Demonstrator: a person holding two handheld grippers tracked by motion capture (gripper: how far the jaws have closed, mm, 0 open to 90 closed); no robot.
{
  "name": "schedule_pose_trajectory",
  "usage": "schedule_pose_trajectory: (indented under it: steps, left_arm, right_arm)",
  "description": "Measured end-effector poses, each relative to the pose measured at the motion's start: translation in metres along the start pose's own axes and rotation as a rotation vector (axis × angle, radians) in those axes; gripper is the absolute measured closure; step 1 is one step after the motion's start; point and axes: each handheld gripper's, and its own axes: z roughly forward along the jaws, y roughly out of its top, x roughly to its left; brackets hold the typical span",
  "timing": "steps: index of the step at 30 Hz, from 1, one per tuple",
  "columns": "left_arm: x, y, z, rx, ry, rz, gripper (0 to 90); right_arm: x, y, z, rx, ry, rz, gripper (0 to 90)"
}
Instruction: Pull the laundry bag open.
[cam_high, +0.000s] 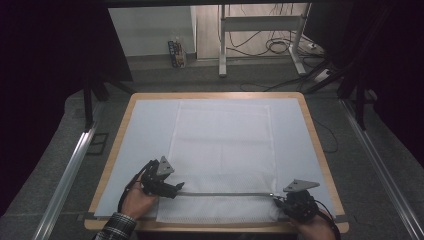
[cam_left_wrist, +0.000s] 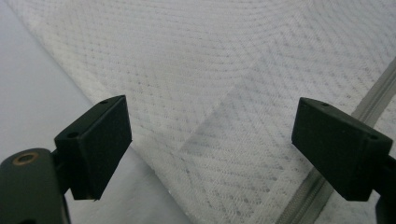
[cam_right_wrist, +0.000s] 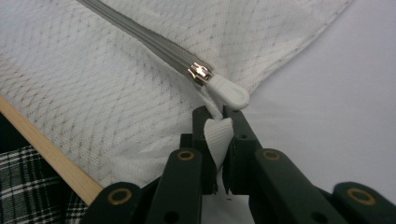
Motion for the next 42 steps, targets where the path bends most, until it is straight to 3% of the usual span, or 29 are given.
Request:
schedule_pose_trajectory:
  steps: [3, 5, 10, 18, 21, 33, 37, 42]
  left_arm:
    - [0.0, 0.002, 0.0, -0.008, -0.013, -0.01, 11.8]
    - [-0.001, 0.005, -0.001, -0.012, -0.029, -0.017, 11.7]
    - [-0.01, 0.021, -0.001, -0.035, -0.109, -0.039, 9.6]
    - [-0.038, 0.059, 0.004, -0.088, -0.219, -0.024, 3.1]
    - [-0.052, 0.075, 0.013, -0.094, -0.267, -0.005, 0.7]
    - [-0.1, 0.14, 0.051, -0.136, -0.398, 0.063, 0.0]
    - [-0.113, 0.153, 0.065, -0.113, -0.419, 0.112, 0.0]
    - [-0.129, 0.17, 0.077, -0.13, -0.442, 0.124, 0.0]
  right_arm:
    - [0.004, 0.001, -0.001, -0.01, -0.015, -0.055, 84.7]
    - [0.006, 0.003, -0.005, -0.051, -0.021, -0.092, 84.6]
    - [0.011, 0.005, -0.009, -0.108, -0.041, -0.163, 84.6]
    - [0.009, 0.006, -0.014, -0.145, -0.024, -0.177, 84.3]
    - [0.008, 0.005, -0.015, -0.145, -0.019, -0.176, 84.2]
    - [0.006, 0.006, -0.017, -0.144, -0.002, -0.17, 84.1]
    - [0.006, 0.006, -0.017, -0.143, -0.005, -0.174, 84.0]
    - [0.006, 0.006, -0.016, -0.14, -0.005, -0.174, 83.9]
